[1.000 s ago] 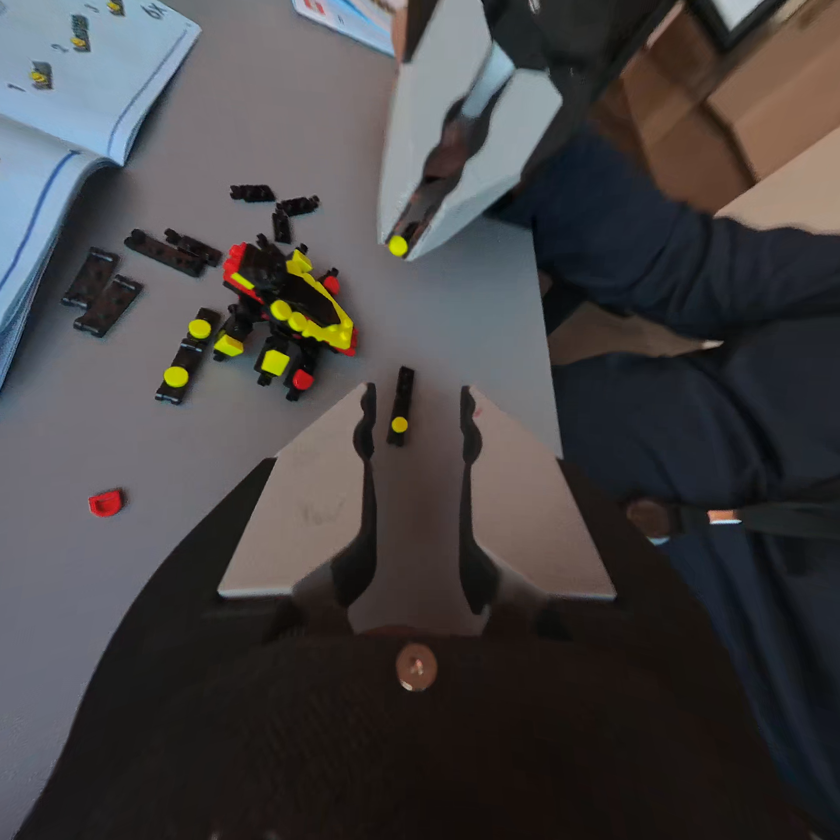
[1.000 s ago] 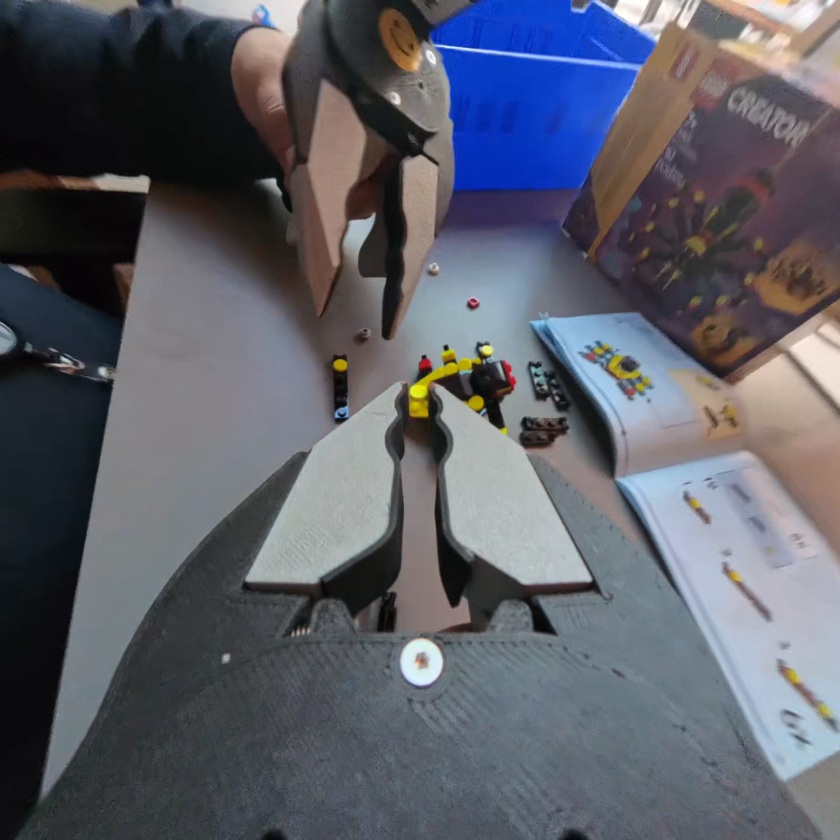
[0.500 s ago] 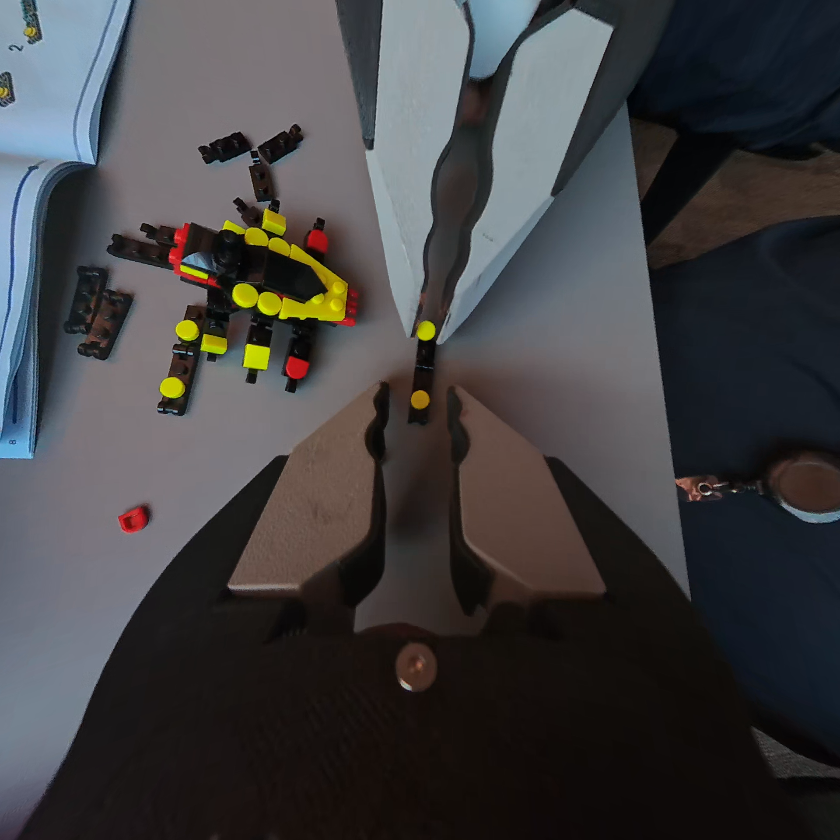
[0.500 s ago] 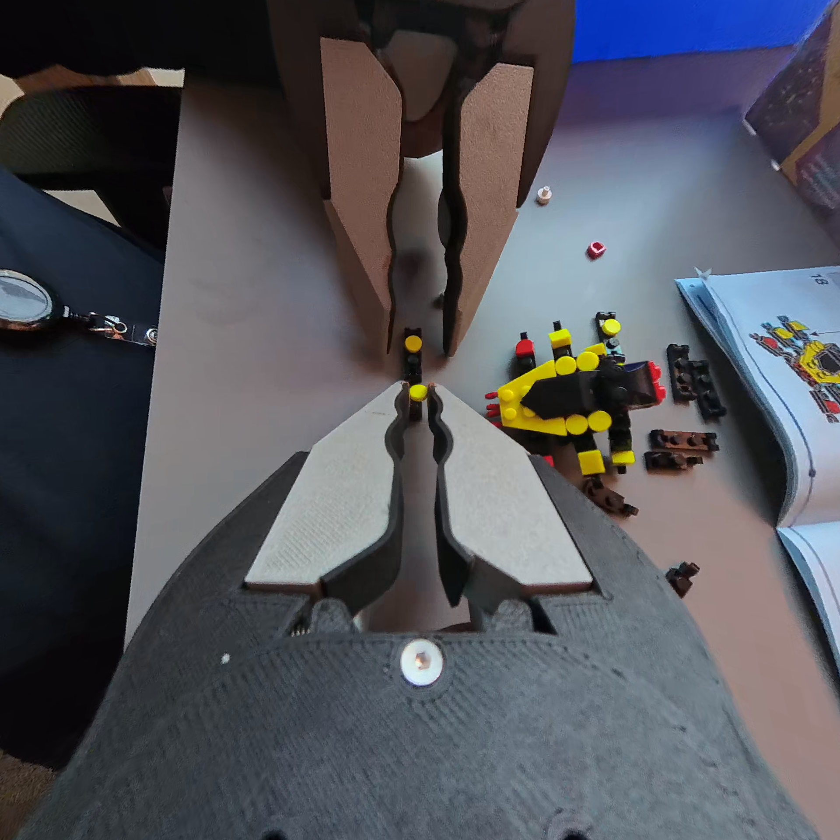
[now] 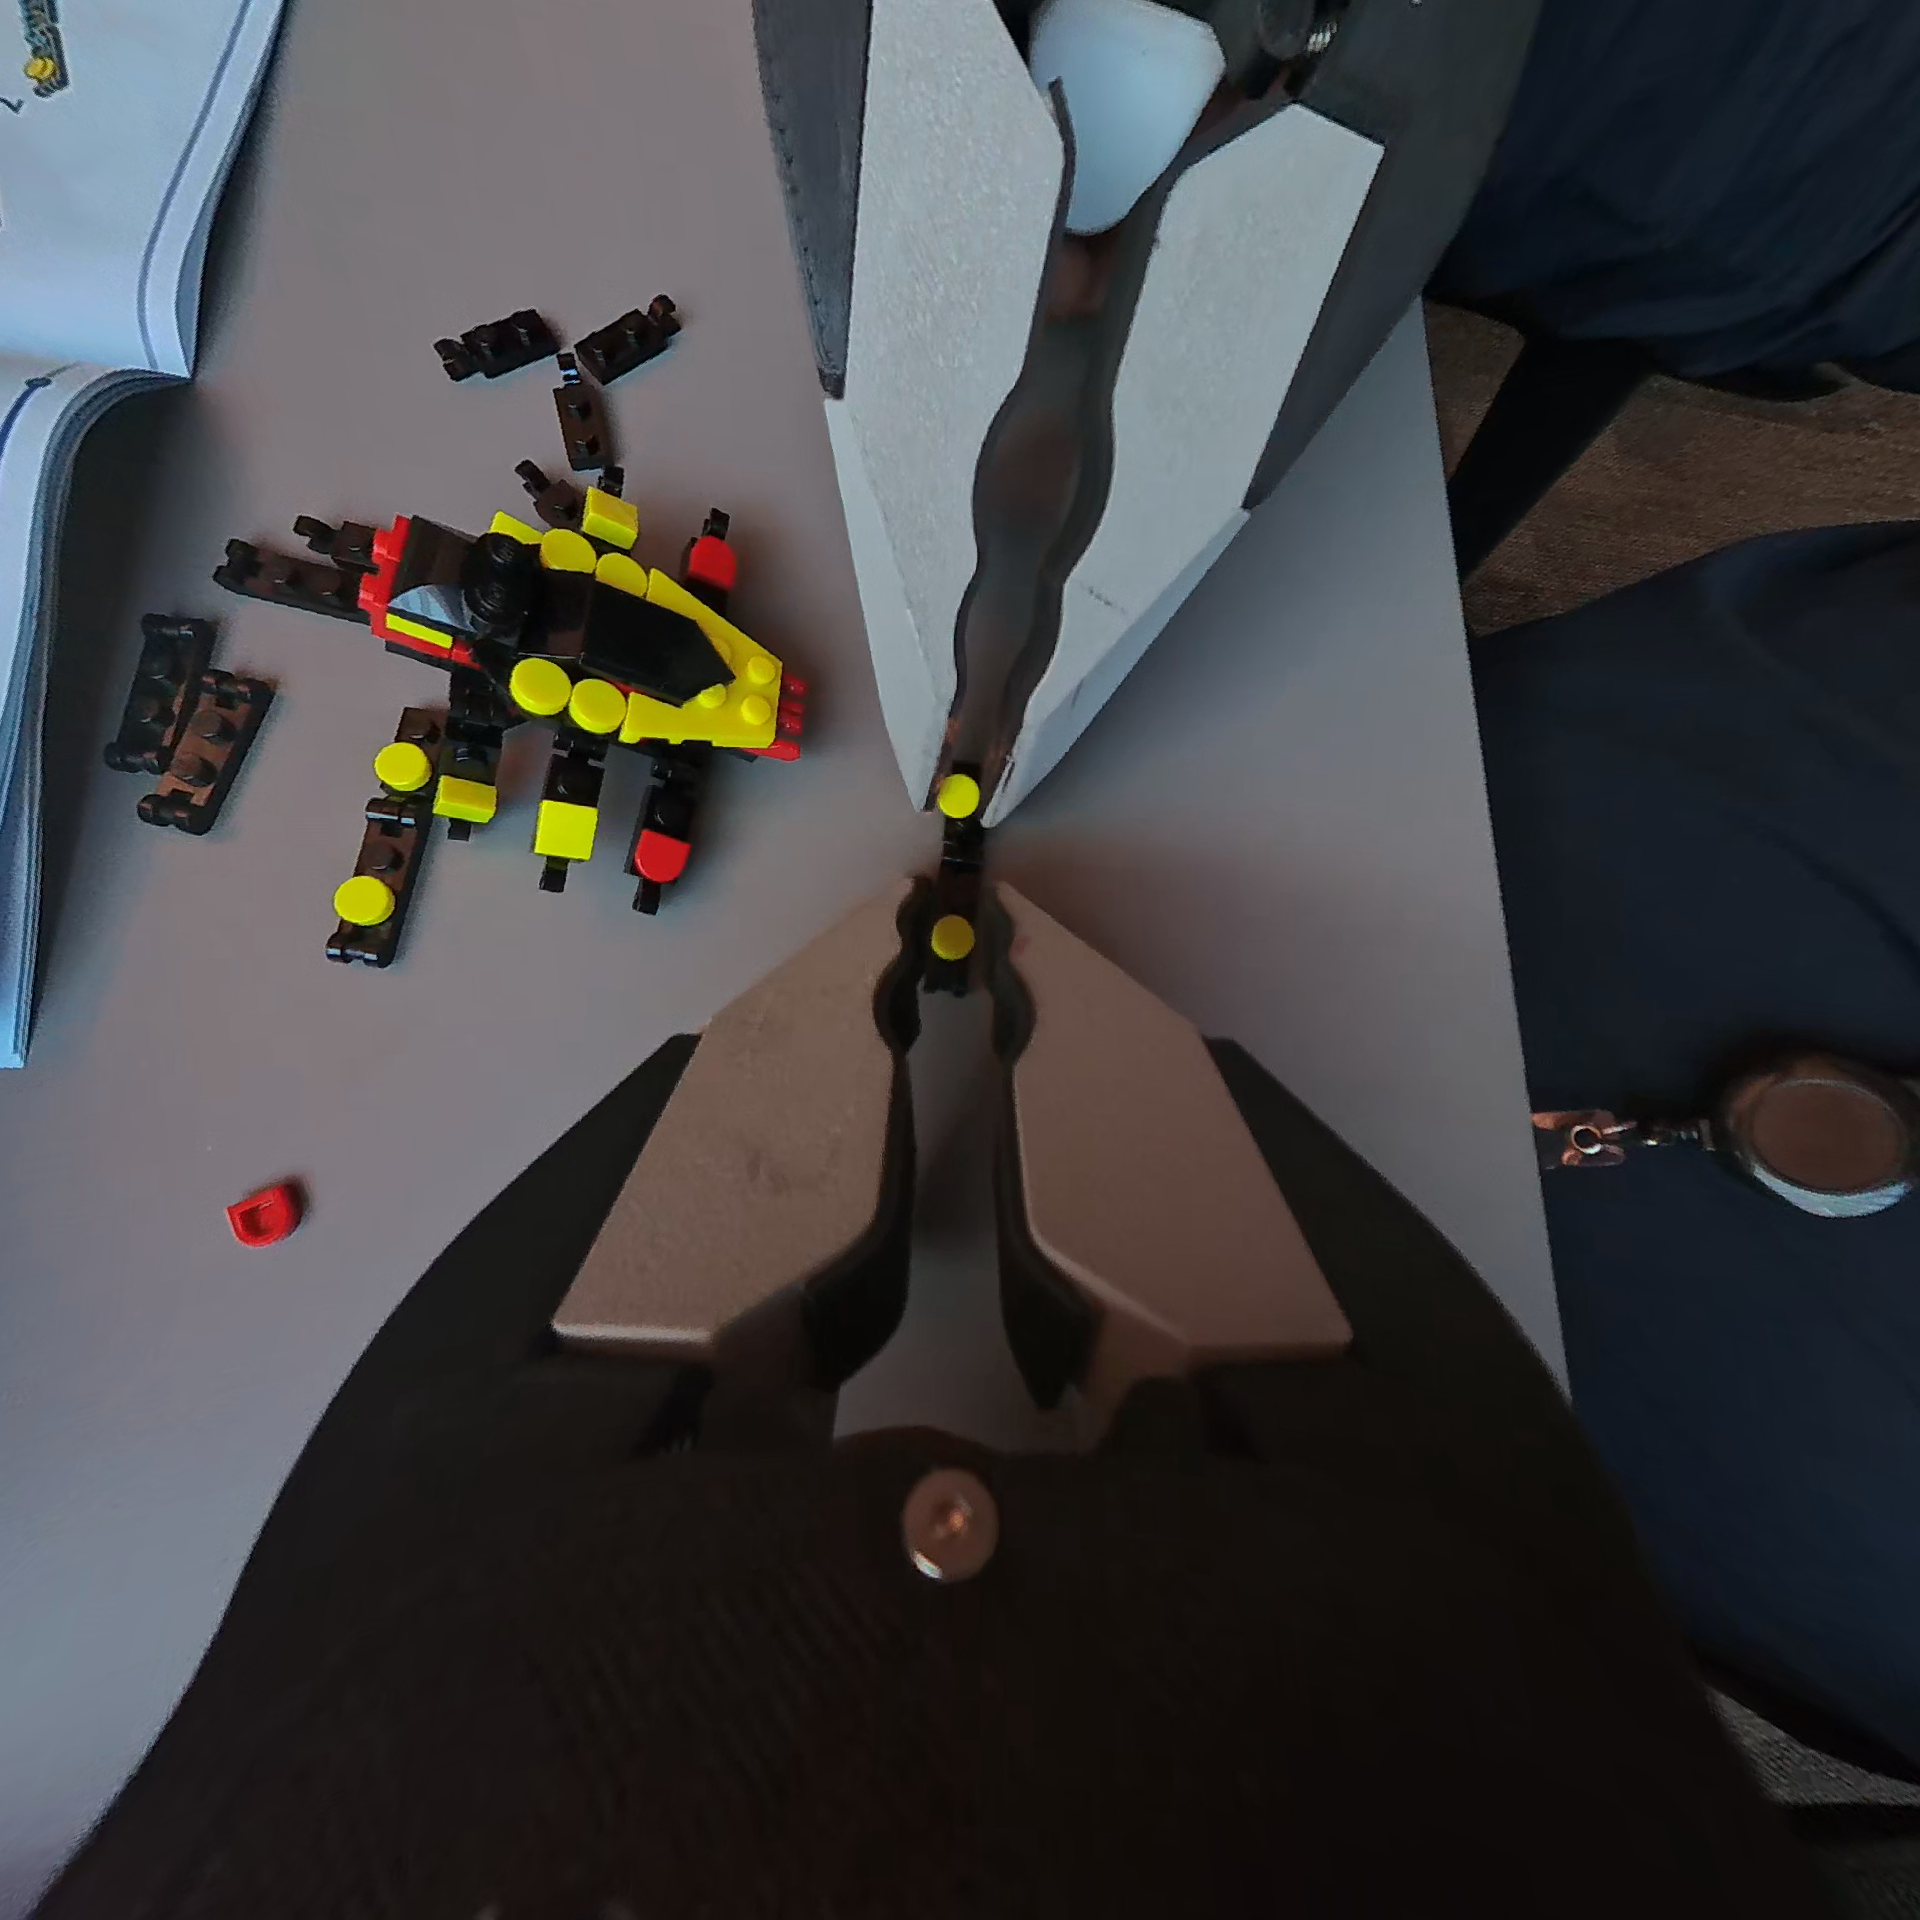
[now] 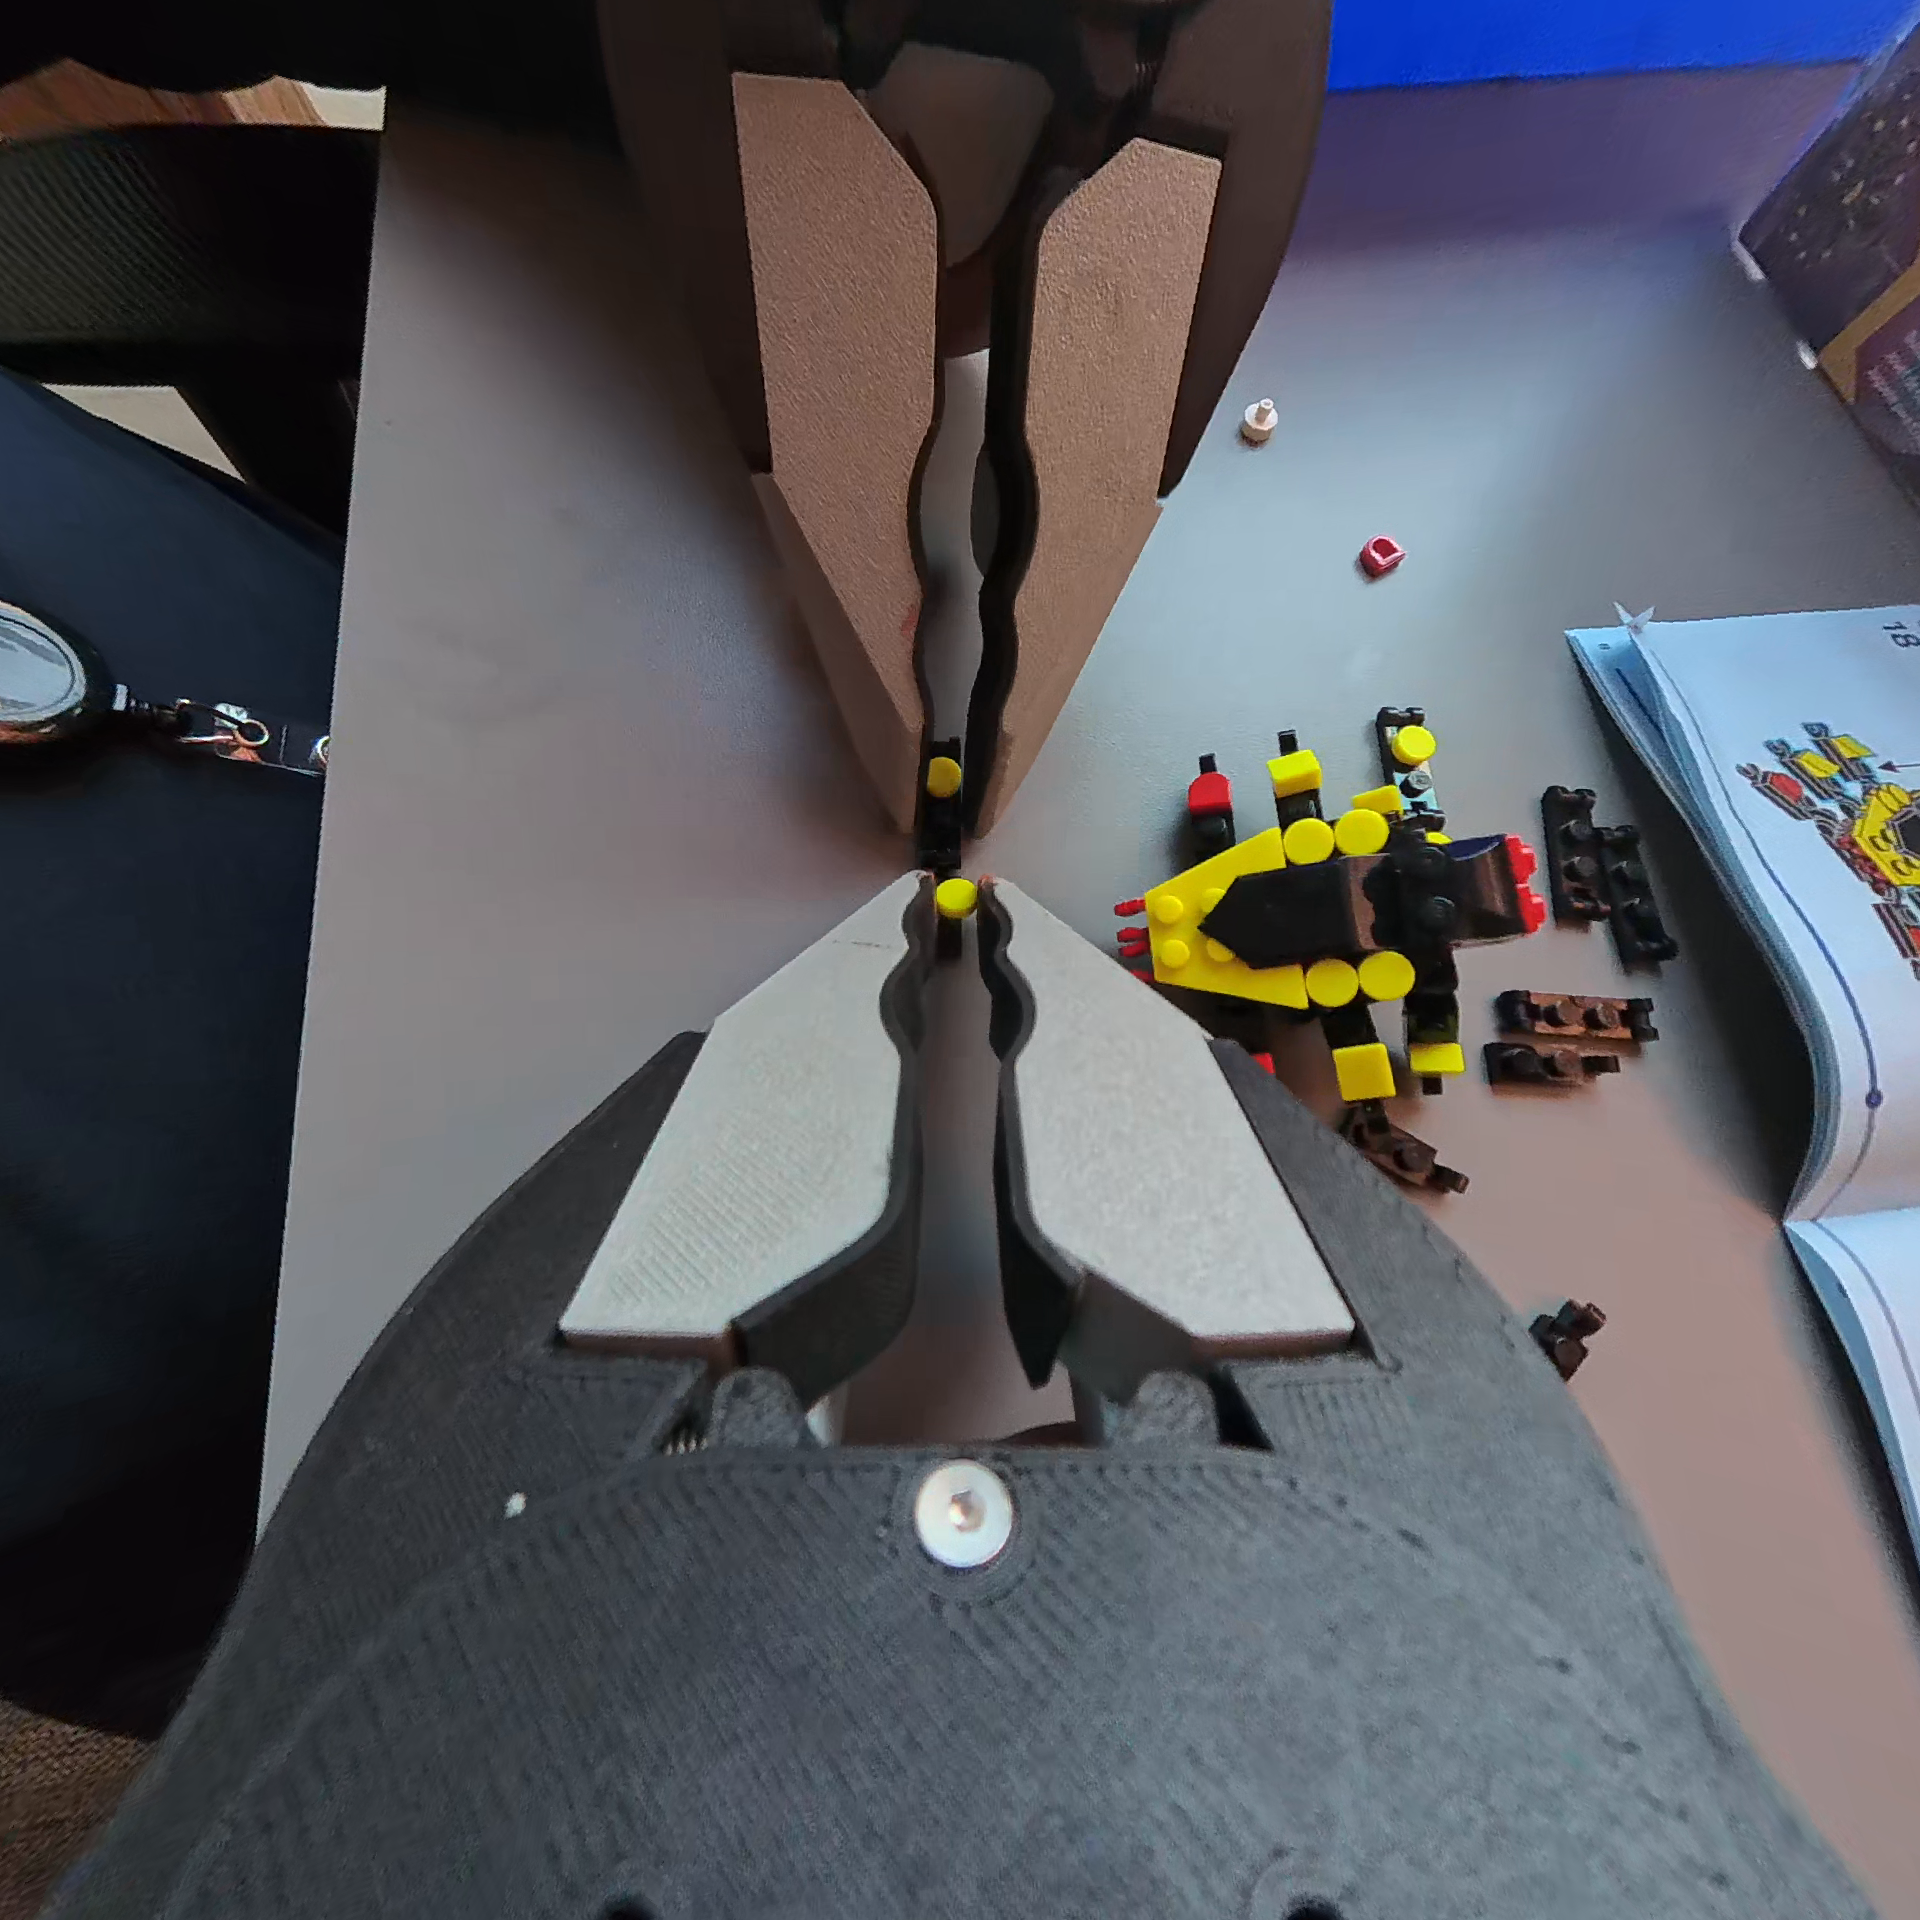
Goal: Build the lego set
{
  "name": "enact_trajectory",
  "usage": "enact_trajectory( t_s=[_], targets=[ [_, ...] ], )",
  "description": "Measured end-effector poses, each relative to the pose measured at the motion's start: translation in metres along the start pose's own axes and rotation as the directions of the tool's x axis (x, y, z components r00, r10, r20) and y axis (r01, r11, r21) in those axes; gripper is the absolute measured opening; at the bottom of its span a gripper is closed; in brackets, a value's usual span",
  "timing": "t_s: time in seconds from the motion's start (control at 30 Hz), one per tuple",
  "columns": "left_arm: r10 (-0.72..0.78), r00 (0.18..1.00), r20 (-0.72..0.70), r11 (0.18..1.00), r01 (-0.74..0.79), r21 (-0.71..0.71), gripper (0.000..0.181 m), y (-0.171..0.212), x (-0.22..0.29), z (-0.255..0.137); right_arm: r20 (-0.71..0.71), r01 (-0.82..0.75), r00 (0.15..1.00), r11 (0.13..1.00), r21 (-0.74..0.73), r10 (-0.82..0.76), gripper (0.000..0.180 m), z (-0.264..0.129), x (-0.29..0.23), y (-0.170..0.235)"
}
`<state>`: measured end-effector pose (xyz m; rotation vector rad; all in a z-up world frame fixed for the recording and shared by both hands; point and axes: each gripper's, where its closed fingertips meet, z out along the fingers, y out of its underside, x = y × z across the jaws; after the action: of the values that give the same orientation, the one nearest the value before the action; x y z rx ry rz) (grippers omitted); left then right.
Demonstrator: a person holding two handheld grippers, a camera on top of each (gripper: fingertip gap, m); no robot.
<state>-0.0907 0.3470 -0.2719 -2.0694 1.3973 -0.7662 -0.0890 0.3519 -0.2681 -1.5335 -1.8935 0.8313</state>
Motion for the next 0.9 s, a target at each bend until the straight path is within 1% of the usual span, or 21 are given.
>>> enact_trajectory(
  t_s=[0.8,0.9],
  targets=[
    [0.026,1.000,0.011,1.000,-0.026,-0.011,0.006,0.000,0.000,0.000,0.031,-0.016,0.999,1.000,-0.014,0.017,0.006,0.003,-0.003,0.001],
    [0.034,0.999,-0.006,0.998,-0.033,0.051,0.000,-0.011,0.004,-0.003,0.035,-0.020,0.999,1.000,-0.014,0.020,0.006,0.004,-0.004,0.001]
  ],
)
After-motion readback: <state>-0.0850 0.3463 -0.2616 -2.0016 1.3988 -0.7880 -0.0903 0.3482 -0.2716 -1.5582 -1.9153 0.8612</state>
